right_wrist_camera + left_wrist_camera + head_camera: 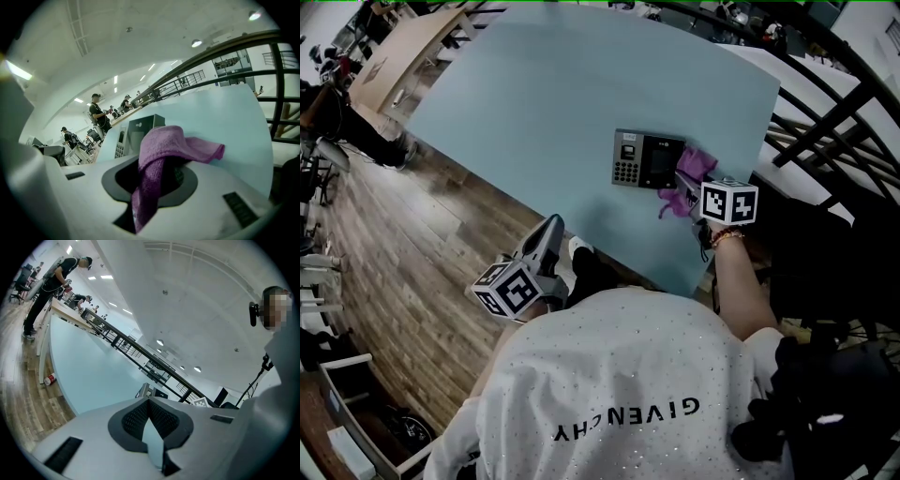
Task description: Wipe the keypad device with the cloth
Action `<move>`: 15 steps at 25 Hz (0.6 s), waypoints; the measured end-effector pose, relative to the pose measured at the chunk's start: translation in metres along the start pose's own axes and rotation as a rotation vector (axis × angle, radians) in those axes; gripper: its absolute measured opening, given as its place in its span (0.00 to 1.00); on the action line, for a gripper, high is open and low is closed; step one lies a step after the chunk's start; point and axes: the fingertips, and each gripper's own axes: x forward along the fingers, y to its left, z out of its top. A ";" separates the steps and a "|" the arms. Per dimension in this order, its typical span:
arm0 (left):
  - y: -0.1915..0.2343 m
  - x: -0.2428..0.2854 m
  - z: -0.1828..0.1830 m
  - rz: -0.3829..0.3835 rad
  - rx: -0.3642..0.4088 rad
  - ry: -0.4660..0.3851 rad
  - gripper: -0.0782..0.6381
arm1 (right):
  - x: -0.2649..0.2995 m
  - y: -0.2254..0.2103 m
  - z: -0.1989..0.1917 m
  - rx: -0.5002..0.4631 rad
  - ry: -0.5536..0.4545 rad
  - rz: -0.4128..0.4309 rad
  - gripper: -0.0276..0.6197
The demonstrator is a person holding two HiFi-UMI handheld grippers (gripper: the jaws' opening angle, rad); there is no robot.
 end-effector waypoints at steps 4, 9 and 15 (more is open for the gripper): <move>-0.002 -0.001 -0.001 -0.004 -0.002 -0.005 0.11 | 0.000 0.000 -0.009 -0.012 0.024 -0.004 0.17; -0.012 0.013 -0.001 -0.046 -0.017 -0.006 0.11 | -0.010 0.012 -0.038 -0.017 0.182 0.024 0.16; -0.046 0.051 0.022 -0.200 0.004 -0.006 0.11 | -0.035 0.033 -0.065 0.039 0.219 0.111 0.15</move>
